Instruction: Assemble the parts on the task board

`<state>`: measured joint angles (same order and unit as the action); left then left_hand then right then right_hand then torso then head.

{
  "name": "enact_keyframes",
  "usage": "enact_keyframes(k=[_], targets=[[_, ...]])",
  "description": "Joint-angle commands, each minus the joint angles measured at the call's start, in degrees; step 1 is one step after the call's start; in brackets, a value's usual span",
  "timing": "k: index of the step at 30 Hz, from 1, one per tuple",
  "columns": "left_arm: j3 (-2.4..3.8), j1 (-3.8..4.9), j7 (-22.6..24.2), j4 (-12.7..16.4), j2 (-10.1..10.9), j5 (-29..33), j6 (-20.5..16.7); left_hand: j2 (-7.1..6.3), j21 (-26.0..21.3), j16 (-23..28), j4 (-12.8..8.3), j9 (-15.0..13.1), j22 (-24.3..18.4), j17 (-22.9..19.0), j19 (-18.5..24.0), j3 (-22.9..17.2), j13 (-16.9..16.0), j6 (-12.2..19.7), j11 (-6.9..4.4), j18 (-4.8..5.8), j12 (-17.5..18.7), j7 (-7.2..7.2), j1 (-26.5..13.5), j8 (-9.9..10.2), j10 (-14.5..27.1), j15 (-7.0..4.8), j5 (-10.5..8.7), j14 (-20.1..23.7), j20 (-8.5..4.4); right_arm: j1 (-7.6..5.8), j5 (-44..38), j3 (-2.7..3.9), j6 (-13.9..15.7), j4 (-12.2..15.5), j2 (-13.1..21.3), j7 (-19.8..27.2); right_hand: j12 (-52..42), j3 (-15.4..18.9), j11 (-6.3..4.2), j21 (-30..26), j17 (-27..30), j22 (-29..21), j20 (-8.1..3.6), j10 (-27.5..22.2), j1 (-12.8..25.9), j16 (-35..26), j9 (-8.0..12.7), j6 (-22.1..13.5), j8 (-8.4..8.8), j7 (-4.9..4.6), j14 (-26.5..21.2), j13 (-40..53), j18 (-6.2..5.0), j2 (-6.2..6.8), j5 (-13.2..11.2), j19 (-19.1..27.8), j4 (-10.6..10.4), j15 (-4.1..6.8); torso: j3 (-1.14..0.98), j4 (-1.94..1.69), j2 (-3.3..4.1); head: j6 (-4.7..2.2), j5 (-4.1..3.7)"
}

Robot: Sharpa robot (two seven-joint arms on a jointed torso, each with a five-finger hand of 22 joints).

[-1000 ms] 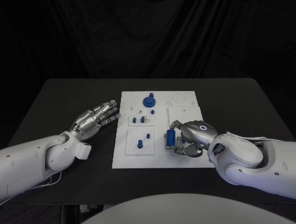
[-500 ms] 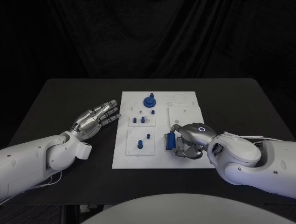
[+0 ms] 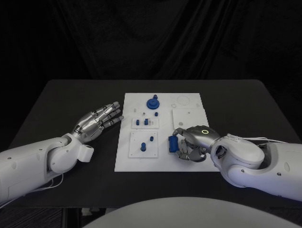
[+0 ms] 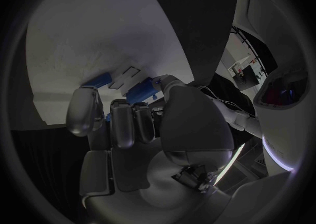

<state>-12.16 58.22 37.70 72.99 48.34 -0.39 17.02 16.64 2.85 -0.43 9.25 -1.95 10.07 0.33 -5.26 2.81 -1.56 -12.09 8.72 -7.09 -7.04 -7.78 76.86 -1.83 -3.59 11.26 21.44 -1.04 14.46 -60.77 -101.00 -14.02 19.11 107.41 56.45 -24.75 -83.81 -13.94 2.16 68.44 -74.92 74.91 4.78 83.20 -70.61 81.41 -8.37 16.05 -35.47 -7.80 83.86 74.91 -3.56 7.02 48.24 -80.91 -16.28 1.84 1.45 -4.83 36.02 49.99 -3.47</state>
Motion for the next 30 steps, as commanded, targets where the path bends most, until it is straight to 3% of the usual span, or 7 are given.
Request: enact_keyframes(k=[1,4,10,19,25,28,30], targets=[[0.06,-0.07,0.5,0.1,-0.1,0.3,0.6,0.01,0.3,-0.3,0.3,0.0,-0.1,0.1,0.1,0.1,-0.1,0.2,0.51,-0.34,-0.4,-0.50,-0.7,-0.2,0.0,0.26,0.04,0.0,0.44,0.14,0.1,-0.12,-1.8,-0.1,-0.2,-0.8,0.7,-0.3,0.06,-0.5,-1.2,9.0,-0.12,-0.9,0.3,-0.4,1.4,-1.9,3.26,-0.27,1.0,8.6,-1.05,0.46,-1.3,0.5,-0.1,-0.26,0.02,0.01,-0.05,0.01,0.00],[0.06,-0.07,0.6,0.0,-0.2,0.3,0.6,0.01,0.3,-0.3,0.3,0.0,-0.1,0.1,0.1,0.1,-0.1,0.2,0.51,-0.34,-0.4,-0.50,-0.7,-0.2,0.0,0.26,0.04,0.0,0.44,0.14,0.1,-0.12,-1.9,-0.1,-0.2,-0.8,1.2,0.1,-0.08,-0.9,-1.0,8.9,-0.17,-1.3,0.4,-0.6,3.2,-4.6,8.06,-0.04,0.9,8.2,-1.12,0.44,-3.7,0.7,0.0,-0.17,0.00,0.00,-0.05,0.01,-0.02],[0.06,-0.08,0.6,0.0,-0.2,0.3,0.6,0.02,0.3,-0.2,0.3,0.0,-0.1,0.1,0.1,0.0,-0.1,0.3,0.53,-0.35,-0.3,-0.47,-0.7,-0.2,0.1,0.25,0.07,0.0,0.45,0.14,0.1,-0.12,-1.9,-0.1,-0.2,-0.8,2.6,3.6,-0.44,-1.9,-0.4,8.7,-0.40,-2.6,-0.5,-1.0,5.3,-8.4,14.00,0.63,0.6,6.9,-1.28,0.57,-19.3,1.1,0.1,0.10,-0.01,0.03,-0.08,0.01,0.06],[0.06,-0.13,0.7,-0.1,-0.1,0.3,0.6,0.02,0.3,-0.2,0.3,0.0,-0.1,0.1,0.1,0.0,0.0,0.3,0.54,-0.36,-0.3,-0.46,-0.7,-0.2,0.1,0.24,0.08,0.0,0.45,-0.10,0.1,-0.11,1.9,1.4,1.5,-0.4,2.7,13.9,-0.53,-2.4,-0.2,8.6,-0.44,-2.6,-1.9,-1.1,5.7,-9.5,15.00,0.80,0.5,6.6,-1.32,3.62,-33.9,1.1,-0.8,0.15,-0.02,0.02,-0.13,0.01,0.27],[0.06,-0.17,0.8,-0.1,0.0,0.3,0.5,0.02,0.3,-0.2,0.3,0.0,-0.1,0.1,0.1,0.0,0.0,0.3,0.55,-0.36,-0.3,-0.46,-0.7,-0.2,0.1,0.24,0.08,0.0,0.45,-2.68,0.2,-0.11,6.2,3.0,3.5,0.8,1.9,16.2,-0.61,-1.1,-1.0,9.0,-0.58,-1.7,-0.5,-0.5,5.2,-7.9,12.16,0.83,1.0,7.2,-1.06,6.06,-37.2,0.4,-1.0,0.27,0.00,0.01,-0.14,0.01,0.19],[0.06,-0.18,0.8,-0.1,-0.1,0.3,0.4,0.02,0.3,-0.2,0.3,0.0,-0.1,0.1,0.1,0.0,-0.1,0.2,0.55,-0.37,-0.3,-0.46,-0.7,-0.2,0.1,0.23,0.09,0.0,0.45,-5.37,2.9,-0.11,6.7,3.7,4.9,2.3,0.3,13.4,-0.66,0.2,-1.6,9.4,-0.65,0.0,-0.8,0.0,4.0,-2.5,5.31,0.81,1.4,8.7,-0.81,2.21,-34.2,-0.4,-0.8,0.33,-0.03,0.01,-0.12,0.01,0.21],[0.06,-0.18,0.8,-0.1,-0.1,0.3,0.3,0.01,0.3,-0.3,0.3,-0.1,-0.1,0.1,0.1,0.0,-0.1,0.1,0.56,-0.37,-0.4,-0.46,-0.7,-0.2,0.0,0.23,0.10,0.0,0.45,-7.24,4.8,-0.11,5.0,3.9,5.7,3.2,-1.4,10.6,-0.85,1.1,-2.2,9.6,-0.72,1.8,-3.4,0.4,2.5,3.7,-0.26,0.88,1.7,10.3,-0.63,-1.45,-25.9,-0.8,0.1,0.48,-0.03,0.02,-0.13,0.01,0.18]])
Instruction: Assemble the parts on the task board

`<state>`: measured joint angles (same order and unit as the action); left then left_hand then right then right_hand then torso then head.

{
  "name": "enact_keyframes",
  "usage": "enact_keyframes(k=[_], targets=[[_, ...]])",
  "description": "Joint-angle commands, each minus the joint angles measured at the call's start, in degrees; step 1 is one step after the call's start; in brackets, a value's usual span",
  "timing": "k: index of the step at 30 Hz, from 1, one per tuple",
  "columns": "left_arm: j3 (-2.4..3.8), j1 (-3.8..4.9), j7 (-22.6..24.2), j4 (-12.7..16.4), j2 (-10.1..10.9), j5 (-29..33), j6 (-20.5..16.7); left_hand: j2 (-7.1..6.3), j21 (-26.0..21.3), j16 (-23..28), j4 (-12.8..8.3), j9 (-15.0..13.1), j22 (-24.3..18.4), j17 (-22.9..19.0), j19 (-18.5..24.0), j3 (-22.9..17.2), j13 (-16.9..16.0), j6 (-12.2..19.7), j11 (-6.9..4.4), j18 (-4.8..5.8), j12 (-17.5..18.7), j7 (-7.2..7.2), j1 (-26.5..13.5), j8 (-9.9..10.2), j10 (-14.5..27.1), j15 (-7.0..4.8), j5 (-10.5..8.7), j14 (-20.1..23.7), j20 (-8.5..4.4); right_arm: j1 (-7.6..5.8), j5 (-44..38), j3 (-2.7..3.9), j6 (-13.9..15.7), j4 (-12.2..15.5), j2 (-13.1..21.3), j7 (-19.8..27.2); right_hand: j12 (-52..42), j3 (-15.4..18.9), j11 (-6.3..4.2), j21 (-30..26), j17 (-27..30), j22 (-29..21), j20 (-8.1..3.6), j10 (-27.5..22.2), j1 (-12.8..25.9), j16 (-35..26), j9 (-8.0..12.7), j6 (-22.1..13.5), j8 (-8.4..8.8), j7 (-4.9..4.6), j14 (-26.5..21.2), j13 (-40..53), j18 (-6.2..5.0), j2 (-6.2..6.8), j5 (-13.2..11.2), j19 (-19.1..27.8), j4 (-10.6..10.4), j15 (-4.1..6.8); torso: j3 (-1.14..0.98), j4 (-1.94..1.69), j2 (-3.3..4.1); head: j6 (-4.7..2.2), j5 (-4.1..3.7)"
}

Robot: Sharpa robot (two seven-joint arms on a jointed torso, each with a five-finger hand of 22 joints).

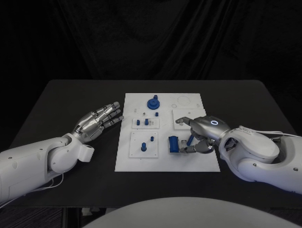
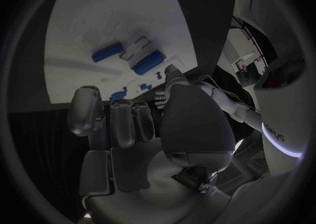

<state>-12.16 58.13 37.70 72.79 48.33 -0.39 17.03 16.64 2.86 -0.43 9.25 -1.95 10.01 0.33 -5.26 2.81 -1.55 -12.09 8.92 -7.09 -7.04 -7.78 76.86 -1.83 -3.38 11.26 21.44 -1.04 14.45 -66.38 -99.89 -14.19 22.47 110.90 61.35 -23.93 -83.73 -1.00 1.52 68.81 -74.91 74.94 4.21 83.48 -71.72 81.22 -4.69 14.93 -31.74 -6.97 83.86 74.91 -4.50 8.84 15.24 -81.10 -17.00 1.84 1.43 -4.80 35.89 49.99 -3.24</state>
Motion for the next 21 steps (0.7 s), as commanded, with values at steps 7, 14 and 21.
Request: enact_keyframes(k=[7,14,21], targets=[[0.05,-0.09,0.8,0.3,0.0,0.3,-0.2,-0.05,0.3,-0.3,0.3,-0.1,0.0,0.1,0.1,-0.1,-0.1,0.0,0.39,-0.39,-0.5,-0.46,-0.7,-0.3,-0.2,0.22,0.10,-0.1,0.46,-5.98,5.2,0.05,-5.7,-0.2,2.5,1.8,-6.3,-5.9,-1.40,6.1,-6.0,10.9,-1.08,6.5,-6.4,3.1,-5.3,18.5,-12.15,1.51,3.4,15.1,1.28,-4.69,19.9,-2.9,1.2,1.53,0.01,-0.01,-0.01,0.01,-0.06],[0.05,-0.09,0.8,0.3,-0.1,0.3,-0.3,-0.10,0.3,-0.3,0.3,-0.1,0.1,0.1,0.0,-0.1,-0.1,-0.1,0.39,-0.41,-0.5,-0.48,-0.7,-0.3,-0.3,0.22,0.09,-0.1,0.47,-7.03,16.7,0.04,-7.4,-1.3,3.0,-7.8,-6.3,-1.7,-3.43,10.2,-8.2,11.9,-2.96,6.5,10.3,4.5,-9.0,35.3,-14.12,4.92,4.5,15.1,2.08,-10.27,2.2,-4.7,0.3,3.24,0.14,-0.15,-0.09,0.01,-0.28],[0.05,-0.09,0.7,0.2,-0.3,0.3,-0.2,-0.10,0.3,-0.3,0.3,-0.1,0.1,0.1,0.0,-0.1,-0.1,-0.1,0.39,-0.41,-0.5,-0.48,-0.7,-0.3,-0.3,0.22,0.09,-0.1,0.47,-7.23,35.3,0.04,-9.7,-3.2,2.3,-14.8,-6.3,0.2,-5.12,11.7,-5.6,12.3,-4.28,6.5,17.9,2.8,-11.8,41.7,-11.31,6.77,4.2,15.1,2.35,-13.43,1.7,-5.4,0.3,4.89,0.17,-0.18,0.07,0.01,-0.35]])
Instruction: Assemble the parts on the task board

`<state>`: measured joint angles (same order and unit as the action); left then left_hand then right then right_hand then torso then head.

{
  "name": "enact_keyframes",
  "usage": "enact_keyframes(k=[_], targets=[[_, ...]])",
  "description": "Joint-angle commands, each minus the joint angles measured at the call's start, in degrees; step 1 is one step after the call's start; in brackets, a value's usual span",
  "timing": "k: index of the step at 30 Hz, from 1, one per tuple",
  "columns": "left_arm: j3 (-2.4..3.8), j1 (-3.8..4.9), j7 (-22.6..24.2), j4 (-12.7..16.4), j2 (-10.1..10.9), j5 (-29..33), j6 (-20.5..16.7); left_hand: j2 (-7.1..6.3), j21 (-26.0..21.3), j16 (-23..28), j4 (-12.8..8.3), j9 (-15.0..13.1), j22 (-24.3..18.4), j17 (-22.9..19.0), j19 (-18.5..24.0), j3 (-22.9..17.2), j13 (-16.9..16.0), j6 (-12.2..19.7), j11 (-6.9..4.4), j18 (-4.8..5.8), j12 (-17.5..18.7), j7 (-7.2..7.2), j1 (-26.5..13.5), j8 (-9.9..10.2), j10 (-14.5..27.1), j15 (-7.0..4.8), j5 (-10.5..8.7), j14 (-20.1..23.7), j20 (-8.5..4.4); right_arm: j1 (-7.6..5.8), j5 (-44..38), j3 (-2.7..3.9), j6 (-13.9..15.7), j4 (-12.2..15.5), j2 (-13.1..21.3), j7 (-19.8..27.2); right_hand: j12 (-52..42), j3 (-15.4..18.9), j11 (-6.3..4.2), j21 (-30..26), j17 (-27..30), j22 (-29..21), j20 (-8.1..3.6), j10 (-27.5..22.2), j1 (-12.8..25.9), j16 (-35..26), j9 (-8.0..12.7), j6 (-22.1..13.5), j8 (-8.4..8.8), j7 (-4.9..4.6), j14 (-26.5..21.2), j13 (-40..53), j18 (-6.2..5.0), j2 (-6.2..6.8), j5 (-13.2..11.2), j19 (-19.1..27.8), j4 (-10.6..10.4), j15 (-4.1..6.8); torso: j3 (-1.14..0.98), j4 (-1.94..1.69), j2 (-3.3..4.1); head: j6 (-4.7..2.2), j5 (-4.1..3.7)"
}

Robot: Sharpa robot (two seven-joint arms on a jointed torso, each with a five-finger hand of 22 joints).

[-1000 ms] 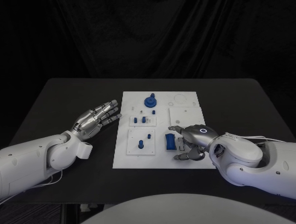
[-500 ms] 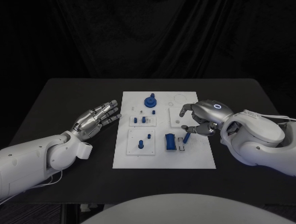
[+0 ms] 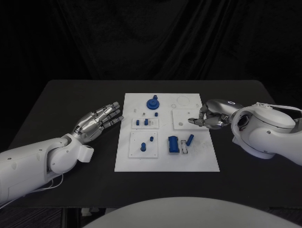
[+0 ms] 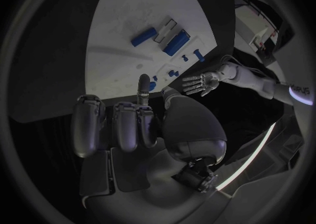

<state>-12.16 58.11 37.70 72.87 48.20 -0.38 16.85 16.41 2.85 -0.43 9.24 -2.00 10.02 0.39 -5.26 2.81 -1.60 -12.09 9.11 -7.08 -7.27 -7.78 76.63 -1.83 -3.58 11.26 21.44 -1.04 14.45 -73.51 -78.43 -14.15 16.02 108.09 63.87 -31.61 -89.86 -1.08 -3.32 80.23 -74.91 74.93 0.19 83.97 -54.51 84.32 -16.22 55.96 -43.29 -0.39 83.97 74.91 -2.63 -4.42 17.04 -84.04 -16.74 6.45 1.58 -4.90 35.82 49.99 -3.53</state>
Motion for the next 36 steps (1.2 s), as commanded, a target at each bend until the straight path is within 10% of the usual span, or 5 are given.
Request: enact_keyframes(k=[1,12,24,36], targets=[[0.06,-0.07,0.7,0.1,-0.2,0.3,0.0,0.13,0.3,-0.3,0.3,-0.1,0.1,0.1,0.0,-0.1,-0.1,-0.1,0.20,-0.41,-0.3,-0.47,-0.5,-0.3,-0.1,0.22,0.09,-0.1,0.47,-0.11,15.5,0.01,-3.8,-0.8,-0.5,-7.7,-0.1,0.7,-0.57,0.4,-5.0,12.3,-0.56,6.0,1.4,-0.7,-0.8,2.0,0.94,0.54,4.0,15.1,0.51,-0.11,-0.4,-2.6,0.1,0.50,-0.04,-0.04,0.20,0.01,-0.11],[0.06,-0.07,0.7,0.0,-0.6,0.3,0.1,0.10,0.4,-0.3,0.2,-0.1,0.1,0.1,0.0,-0.1,-0.1,-0.3,0.26,-0.45,-0.4,-0.48,-0.5,-0.3,-0.1,0.20,0.13,-0.1,0.48,0.05,20.5,0.00,-6.5,-3.7,-2.9,-9.7,-0.1,1.9,-0.02,0.0,-4.5,12.1,-0.52,6.0,0.6,-1.0,-0.6,4.1,10.91,-0.25,4.1,15.1,0.43,0.93,-2.8,-2.3,0.4,0.26,-0.10,0.03,0.21,0.01,-0.17],[0.06,-0.07,0.7,-0.1,-0.8,0.3,0.0,0.10,0.4,-0.3,0.2,-0.1,0.1,0.1,0.0,-0.1,-0.1,-0.3,0.30,-0.46,-0.4,-0.50,-0.5,-0.3,-0.2,0.19,0.15,-0.1,0.49,1.60,26.2,-0.01,-3.9,-5.2,-4.6,-10.1,-0.1,0.8,1.96,-2.9,-1.6,11.3,0.96,6.0,-6.9,-2.8,-0.6,1.0,20.69,-2.59,3.5,15.1,-0.18,1.95,-0.2,-1.1,3.0,-1.34,0.07,-0.06,0.28,0.01,-0.40],[0.06,-0.07,0.6,-0.3,-0.9,0.3,0.1,0.09,0.4,-0.3,0.2,-0.1,0.0,0.1,0.0,-0.2,-0.1,-0.2,0.33,-0.47,-0.4,-0.50,-0.4,-0.3,-0.2,0.19,0.16,-0.1,0.50,2.96,26.7,-0.01,-3.3,-6.5,-6.3,-10.5,-0.1,0.6,2.59,-5.7,0.1,10.4,1.54,6.0,-8.6,-3.9,-1.4,0.0,22.15,-3.26,3.2,15.1,-0.77,2.37,0.6,-0.1,3.7,-1.95,-0.04,0.10,0.20,0.01,-0.23]])
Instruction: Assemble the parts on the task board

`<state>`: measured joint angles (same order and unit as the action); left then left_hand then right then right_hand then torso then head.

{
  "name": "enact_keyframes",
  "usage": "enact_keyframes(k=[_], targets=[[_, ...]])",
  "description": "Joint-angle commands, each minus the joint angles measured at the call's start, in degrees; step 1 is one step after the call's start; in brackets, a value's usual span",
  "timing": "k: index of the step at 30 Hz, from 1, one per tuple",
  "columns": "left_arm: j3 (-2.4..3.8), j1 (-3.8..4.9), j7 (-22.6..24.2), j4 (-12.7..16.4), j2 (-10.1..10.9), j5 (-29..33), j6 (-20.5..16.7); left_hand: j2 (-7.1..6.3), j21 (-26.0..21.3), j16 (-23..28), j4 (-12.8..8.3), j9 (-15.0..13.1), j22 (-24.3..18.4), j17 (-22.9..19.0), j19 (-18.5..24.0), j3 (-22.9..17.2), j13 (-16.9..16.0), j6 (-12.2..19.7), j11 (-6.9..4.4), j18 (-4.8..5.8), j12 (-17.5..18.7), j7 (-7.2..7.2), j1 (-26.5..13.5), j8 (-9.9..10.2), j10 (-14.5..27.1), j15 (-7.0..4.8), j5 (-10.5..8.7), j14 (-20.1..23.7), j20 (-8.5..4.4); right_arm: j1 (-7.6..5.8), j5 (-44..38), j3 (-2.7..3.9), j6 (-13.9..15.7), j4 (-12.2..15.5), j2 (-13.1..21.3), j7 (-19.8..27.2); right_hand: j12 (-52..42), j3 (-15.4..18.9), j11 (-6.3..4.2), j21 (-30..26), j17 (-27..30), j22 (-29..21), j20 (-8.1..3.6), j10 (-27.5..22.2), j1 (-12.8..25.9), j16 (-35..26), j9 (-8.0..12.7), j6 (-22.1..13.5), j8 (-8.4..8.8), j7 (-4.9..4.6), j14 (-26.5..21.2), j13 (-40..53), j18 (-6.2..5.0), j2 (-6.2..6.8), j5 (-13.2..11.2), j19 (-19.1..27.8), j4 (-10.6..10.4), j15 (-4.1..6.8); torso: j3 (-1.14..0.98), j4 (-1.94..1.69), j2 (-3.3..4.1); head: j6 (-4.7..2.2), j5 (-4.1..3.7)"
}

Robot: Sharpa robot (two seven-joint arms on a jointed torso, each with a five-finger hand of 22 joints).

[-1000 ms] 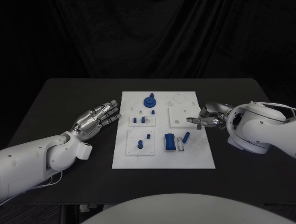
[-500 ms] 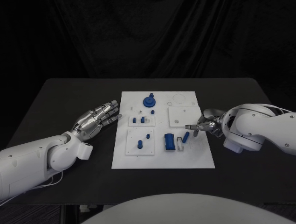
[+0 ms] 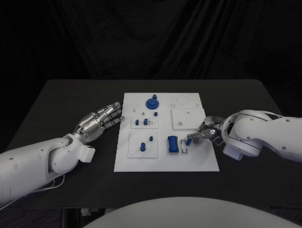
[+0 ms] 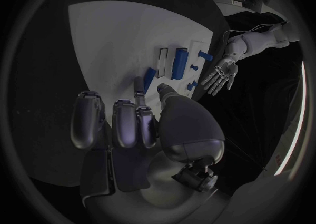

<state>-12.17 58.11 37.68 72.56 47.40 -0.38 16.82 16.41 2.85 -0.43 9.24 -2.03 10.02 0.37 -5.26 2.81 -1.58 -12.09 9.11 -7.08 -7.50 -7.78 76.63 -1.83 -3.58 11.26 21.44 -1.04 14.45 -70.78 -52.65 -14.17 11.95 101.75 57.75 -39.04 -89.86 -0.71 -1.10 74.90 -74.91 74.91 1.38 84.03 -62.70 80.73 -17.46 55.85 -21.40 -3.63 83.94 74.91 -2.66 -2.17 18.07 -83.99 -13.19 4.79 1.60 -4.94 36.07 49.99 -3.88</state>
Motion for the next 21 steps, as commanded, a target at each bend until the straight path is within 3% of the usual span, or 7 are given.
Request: enact_keyframes(k=[1,16,21], targets=[[0.06,-0.06,0.7,0.0,-0.1,0.3,0.2,0.09,0.4,-0.3,0.2,0.0,0.0,0.1,0.0,-0.2,-0.1,-0.2,0.33,-0.47,-0.2,-0.50,-0.4,-0.3,-0.2,0.19,0.16,-0.1,0.50,0.26,0.9,0.01,0.8,-0.2,-0.3,-3.1,-0.1,0.3,0.34,-0.5,0.3,10.4,0.38,6.0,-0.3,-0.4,-0.4,0.3,0.21,0.02,3.2,15.1,-0.77,0.09,-0.8,-0.2,0.0,-0.29,-0.04,0.15,-0.02,0.01,0.09],[0.06,-0.06,0.5,-0.1,-0.4,0.3,0.2,0.09,0.4,-0.3,0.1,0.0,0.0,0.1,0.0,-0.2,-0.1,-0.2,0.37,-0.49,-0.2,-0.55,-0.4,-0.3,-0.2,0.19,0.20,-0.1,0.52,0.96,-0.3,0.01,0.3,-2.1,-1.8,-3.6,-0.1,0.3,-0.14,-2.9,2.5,9.7,0.16,6.0,-0.6,-2.0,-3.5,1.5,-0.60,0.61,2.8,15.1,-1.22,-1.71,-4.8,0.4,-0.7,0.09,-0.15,0.12,-0.16,0.01,0.07],[0.06,-0.06,0.4,-0.1,-0.4,0.3,0.3,0.09,0.4,-0.3,0.1,0.0,0.0,0.1,0.0,-0.2,-0.1,-0.2,0.38,-0.49,-0.2,-0.56,-0.4,-0.3,-0.2,0.20,0.20,-0.1,0.53,1.21,-3.4,0.01,-1.2,-2.5,-2.1,-3.8,-0.1,-0.2,-0.27,-3.3,3.2,9.6,0.06,6.0,-1.3,-2.5,-4.2,1.5,-0.72,0.76,2.7,15.1,-1.29,-2.35,-4.2,0.5,-0.3,0.20,-0.16,0.15,-0.14,0.01,0.17]])
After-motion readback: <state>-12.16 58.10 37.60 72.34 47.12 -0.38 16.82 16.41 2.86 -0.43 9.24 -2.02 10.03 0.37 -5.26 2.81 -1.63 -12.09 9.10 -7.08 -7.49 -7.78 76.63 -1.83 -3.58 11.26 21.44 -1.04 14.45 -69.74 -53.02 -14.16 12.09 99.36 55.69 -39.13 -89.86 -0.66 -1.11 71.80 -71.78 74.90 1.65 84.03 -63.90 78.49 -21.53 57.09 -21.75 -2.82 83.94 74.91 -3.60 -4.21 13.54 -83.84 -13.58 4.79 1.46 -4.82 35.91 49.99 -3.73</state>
